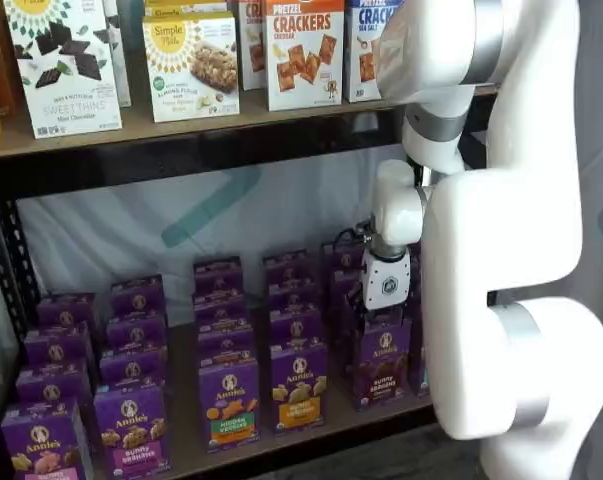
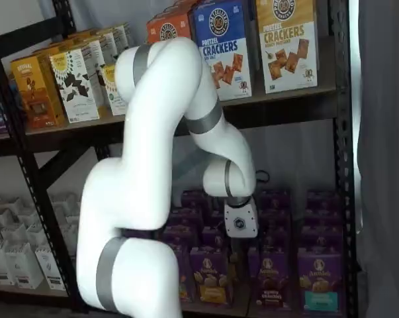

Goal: Pick up the purple box with a brown patch in the center, on the bottom shelf, the fifth box from the left

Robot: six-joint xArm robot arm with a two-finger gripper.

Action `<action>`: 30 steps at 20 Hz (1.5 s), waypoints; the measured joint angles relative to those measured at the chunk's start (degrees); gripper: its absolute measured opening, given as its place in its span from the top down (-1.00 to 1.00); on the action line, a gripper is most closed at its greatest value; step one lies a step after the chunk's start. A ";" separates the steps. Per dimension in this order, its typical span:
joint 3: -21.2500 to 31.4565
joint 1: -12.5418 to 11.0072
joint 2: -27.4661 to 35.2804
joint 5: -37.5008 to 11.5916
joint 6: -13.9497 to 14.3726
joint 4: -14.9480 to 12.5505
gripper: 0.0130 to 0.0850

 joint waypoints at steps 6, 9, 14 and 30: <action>-4.68 -0.56 3.06 2.09 -0.80 0.26 -1.00; -6.44 -0.80 4.05 2.67 -1.42 0.67 -1.00; -9.76 -1.27 5.68 4.42 -3.62 2.57 -1.00; -19.90 -2.23 12.53 8.99 -5.30 3.45 -1.00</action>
